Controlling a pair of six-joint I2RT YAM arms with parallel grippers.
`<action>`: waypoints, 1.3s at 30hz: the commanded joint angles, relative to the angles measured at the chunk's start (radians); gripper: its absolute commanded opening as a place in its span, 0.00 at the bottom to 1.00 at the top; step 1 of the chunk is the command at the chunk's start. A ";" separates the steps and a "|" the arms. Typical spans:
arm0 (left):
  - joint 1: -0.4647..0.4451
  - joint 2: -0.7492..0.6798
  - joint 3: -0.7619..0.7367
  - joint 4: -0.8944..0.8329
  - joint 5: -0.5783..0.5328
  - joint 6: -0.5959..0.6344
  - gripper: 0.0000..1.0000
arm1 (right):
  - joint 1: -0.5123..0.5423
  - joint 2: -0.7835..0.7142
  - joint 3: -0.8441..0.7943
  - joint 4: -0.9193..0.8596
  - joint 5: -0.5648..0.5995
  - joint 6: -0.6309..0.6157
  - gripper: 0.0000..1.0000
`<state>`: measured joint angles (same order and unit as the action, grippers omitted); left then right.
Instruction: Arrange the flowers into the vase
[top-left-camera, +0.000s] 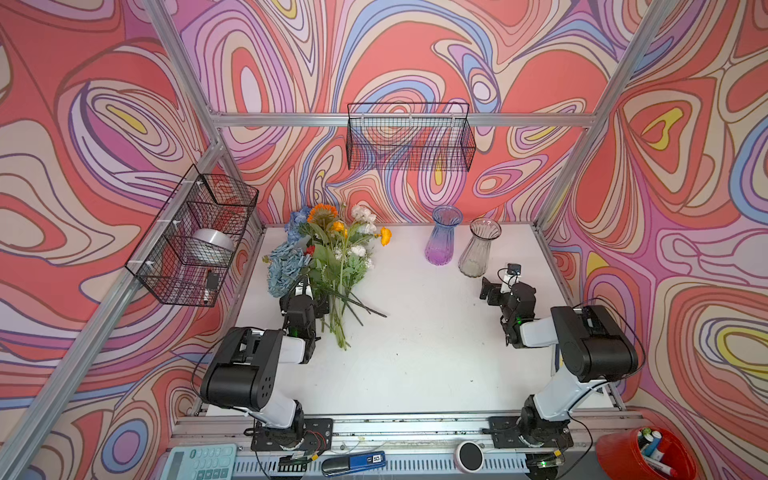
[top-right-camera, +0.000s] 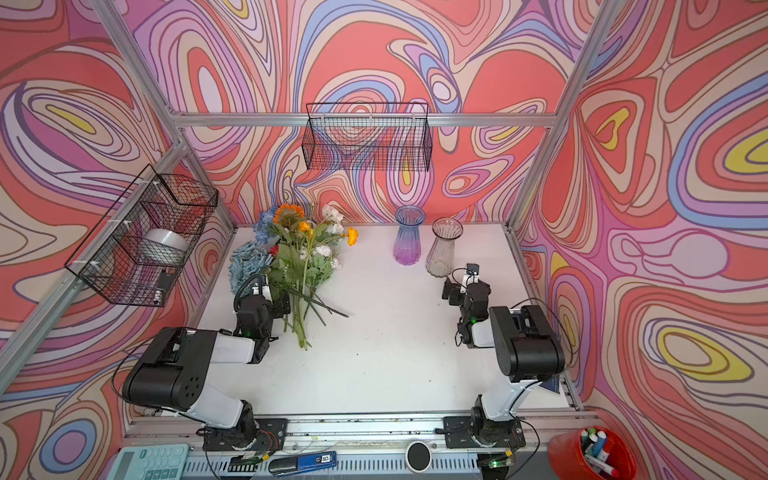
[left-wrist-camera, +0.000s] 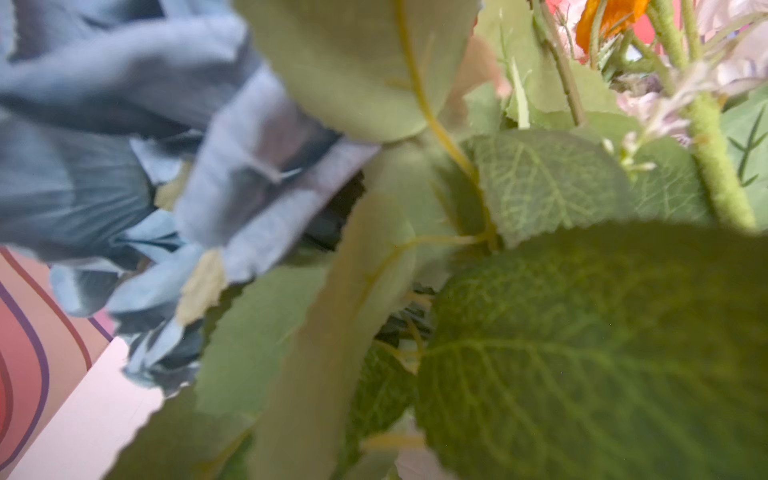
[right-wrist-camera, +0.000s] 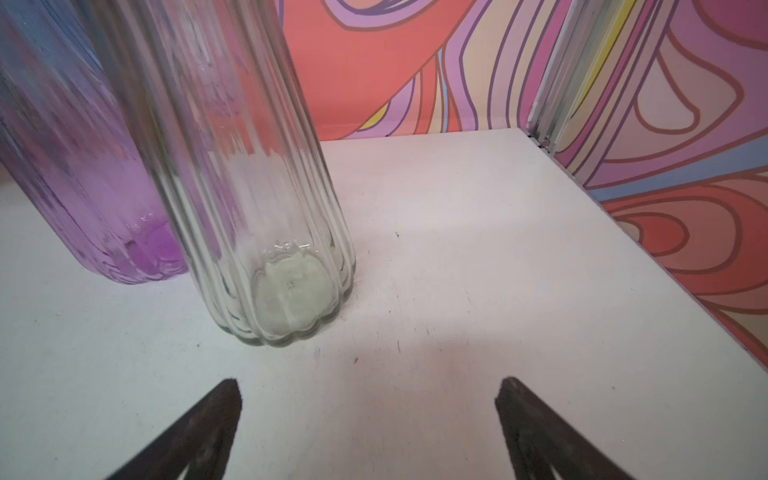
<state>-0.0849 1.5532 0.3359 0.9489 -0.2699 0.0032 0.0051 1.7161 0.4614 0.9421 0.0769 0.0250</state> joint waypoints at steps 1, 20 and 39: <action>0.001 -0.002 0.015 0.011 -0.008 -0.007 1.00 | -0.005 -0.004 0.011 0.008 -0.008 -0.002 0.98; 0.004 -0.001 0.020 0.004 -0.002 -0.009 1.00 | -0.005 -0.004 0.013 0.003 -0.011 0.000 0.98; 0.004 -0.166 -0.012 -0.078 -0.028 -0.014 1.00 | -0.004 -0.141 -0.047 -0.006 0.002 0.004 0.97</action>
<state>-0.0849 1.4860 0.3264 0.9043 -0.2745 0.0006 0.0051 1.6630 0.4370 0.9371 0.0711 0.0242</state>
